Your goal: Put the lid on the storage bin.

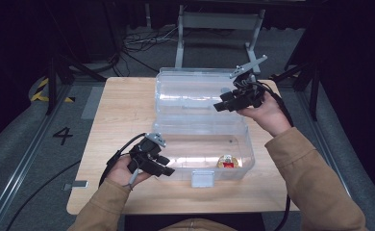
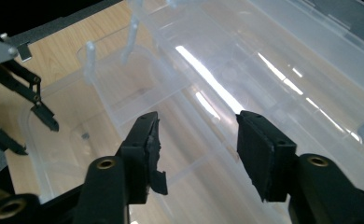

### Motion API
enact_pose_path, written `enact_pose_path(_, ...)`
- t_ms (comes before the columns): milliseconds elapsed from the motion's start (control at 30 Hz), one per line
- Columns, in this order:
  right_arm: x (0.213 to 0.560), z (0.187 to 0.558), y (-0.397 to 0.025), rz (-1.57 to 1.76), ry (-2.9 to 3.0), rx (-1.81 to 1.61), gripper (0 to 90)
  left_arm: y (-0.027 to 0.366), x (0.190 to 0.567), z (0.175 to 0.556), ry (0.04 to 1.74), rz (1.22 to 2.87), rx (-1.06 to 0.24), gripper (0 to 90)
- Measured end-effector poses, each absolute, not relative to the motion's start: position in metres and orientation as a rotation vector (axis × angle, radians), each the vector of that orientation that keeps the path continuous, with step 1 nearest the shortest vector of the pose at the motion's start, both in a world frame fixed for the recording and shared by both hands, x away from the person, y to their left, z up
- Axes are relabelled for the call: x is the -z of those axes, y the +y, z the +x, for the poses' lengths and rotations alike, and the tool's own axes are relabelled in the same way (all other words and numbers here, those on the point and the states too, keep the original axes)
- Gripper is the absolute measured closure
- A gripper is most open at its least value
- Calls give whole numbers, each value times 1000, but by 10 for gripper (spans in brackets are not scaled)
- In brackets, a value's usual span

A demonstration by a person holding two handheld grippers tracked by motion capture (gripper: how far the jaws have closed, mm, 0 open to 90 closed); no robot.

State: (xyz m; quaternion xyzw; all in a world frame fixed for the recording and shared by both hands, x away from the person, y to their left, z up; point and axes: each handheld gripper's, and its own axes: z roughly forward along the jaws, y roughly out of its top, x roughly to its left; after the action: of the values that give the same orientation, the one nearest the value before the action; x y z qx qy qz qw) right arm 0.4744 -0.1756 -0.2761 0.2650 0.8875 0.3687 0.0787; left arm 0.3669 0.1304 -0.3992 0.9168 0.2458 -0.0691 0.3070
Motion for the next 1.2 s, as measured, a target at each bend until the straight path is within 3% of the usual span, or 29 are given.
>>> enact_pose_path(200,283,490,-158,789,2680,-1066,536,128,403,368,638,2445,209,584)
enact_pose_path(367,289,499,-150,785,2684,-1044,541,123,407,365,616,2477,218,726)
enact_pose_path(833,301,509,-137,760,2762,-935,751,120,407,361,582,2510,158,751)
enact_pose_path(1200,300,506,-138,793,2770,-926,768,121,409,362,594,2496,175,749)
